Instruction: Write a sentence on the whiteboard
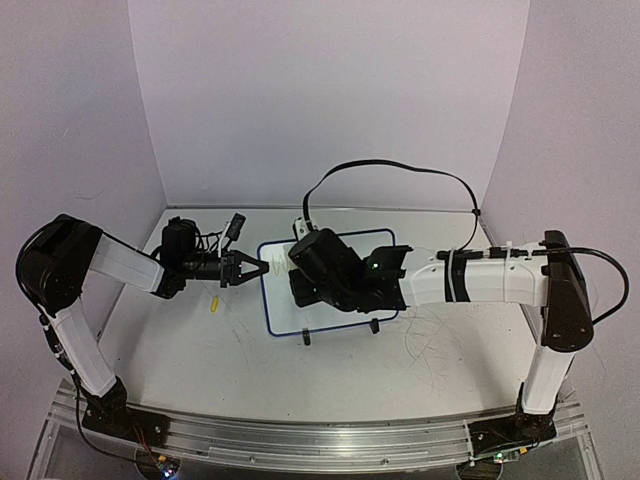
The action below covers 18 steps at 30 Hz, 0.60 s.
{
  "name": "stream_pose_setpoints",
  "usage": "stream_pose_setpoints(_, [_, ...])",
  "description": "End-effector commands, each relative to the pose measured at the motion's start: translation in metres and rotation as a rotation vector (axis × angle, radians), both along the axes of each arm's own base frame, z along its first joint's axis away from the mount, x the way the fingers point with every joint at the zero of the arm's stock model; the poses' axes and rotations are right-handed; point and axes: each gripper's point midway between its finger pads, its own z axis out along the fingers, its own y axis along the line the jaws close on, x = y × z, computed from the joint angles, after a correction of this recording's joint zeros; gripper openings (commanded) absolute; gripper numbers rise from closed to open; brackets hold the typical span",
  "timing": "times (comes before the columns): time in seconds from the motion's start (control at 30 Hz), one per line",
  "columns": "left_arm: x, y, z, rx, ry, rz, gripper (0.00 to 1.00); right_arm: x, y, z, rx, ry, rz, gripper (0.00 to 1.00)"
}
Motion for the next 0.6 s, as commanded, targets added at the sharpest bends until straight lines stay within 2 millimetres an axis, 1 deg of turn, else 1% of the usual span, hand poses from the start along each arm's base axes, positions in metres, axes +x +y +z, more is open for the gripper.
stream_pose_setpoints(0.0, [0.006,0.006,-0.014,0.048,-0.008,0.045,0.0,0.016,-0.019,0.03,0.014,-0.073,-0.099,0.0])
stream_pose_setpoints(0.2, [0.006,0.007,-0.014,0.047,-0.009,0.047,0.0,0.021,-0.015,0.037,0.014,-0.09,-0.098,0.0])
stream_pose_setpoints(0.57, [0.006,0.007,-0.015,0.048,-0.007,0.045,0.0,0.028,-0.012,0.042,0.018,-0.099,-0.1,0.0])
